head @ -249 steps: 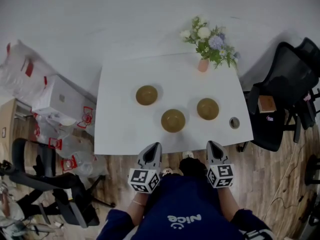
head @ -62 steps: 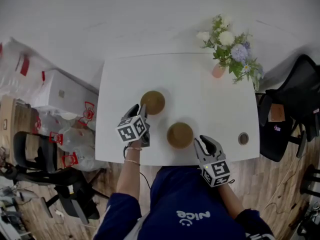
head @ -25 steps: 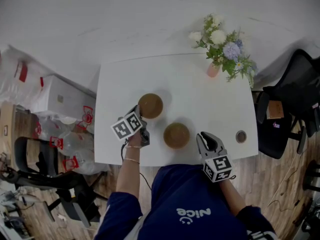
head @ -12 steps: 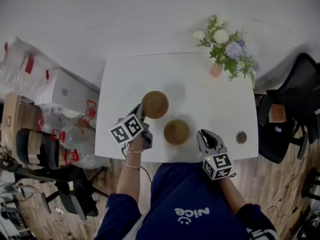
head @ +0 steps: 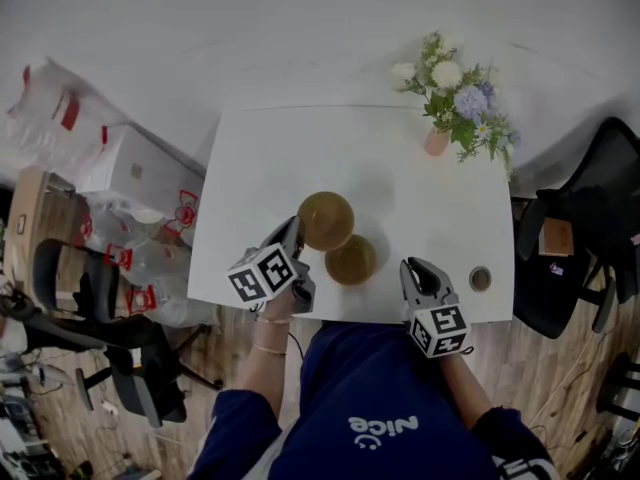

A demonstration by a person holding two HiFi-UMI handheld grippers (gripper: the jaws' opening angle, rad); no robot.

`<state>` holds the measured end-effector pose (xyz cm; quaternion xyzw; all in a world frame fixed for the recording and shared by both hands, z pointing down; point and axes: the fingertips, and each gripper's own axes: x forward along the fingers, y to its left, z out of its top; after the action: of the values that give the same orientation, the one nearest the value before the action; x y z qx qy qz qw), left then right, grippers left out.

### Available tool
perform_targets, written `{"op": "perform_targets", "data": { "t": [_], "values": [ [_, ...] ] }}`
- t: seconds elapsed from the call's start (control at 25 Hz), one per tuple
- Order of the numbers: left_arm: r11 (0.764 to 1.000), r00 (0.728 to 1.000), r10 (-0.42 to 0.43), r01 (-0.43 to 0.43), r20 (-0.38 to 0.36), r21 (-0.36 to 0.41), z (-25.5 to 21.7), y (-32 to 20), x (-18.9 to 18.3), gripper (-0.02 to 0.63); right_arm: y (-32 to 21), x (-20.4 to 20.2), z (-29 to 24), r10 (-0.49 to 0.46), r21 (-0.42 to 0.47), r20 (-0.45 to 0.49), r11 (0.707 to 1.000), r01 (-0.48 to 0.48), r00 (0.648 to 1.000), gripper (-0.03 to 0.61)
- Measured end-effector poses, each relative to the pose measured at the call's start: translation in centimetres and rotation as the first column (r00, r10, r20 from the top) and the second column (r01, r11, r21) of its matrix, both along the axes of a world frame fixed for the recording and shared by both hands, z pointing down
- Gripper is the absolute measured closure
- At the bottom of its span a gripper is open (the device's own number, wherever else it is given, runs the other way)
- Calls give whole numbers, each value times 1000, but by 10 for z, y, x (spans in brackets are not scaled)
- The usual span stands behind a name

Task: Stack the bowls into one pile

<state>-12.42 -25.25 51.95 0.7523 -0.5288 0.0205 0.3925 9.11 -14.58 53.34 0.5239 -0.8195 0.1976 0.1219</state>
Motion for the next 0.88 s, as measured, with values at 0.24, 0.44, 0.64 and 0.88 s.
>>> {"op": "perform_targets", "data": {
  "t": [0.24, 0.44, 0.64, 0.88],
  "values": [
    [1000, 1000, -10, 9, -8, -24, 8, 25, 9, 591, 7, 2, 1, -34, 1, 0, 999, 34, 999, 515],
    [999, 1000, -8, 7, -10, -39, 17, 42, 21, 591, 12, 8, 3, -53, -3, -2, 999, 53, 999, 515],
    [998, 1000, -16, 16, -4, -64, 30, 55, 28, 591, 18, 13, 6, -67, -7, -1, 998, 67, 998, 515],
    [995, 999, -43, 43, 6, -95, 45, 69, 33, 591, 24, 21, 9, -73, -7, 2, 997, 73, 997, 515]
  ]
}}
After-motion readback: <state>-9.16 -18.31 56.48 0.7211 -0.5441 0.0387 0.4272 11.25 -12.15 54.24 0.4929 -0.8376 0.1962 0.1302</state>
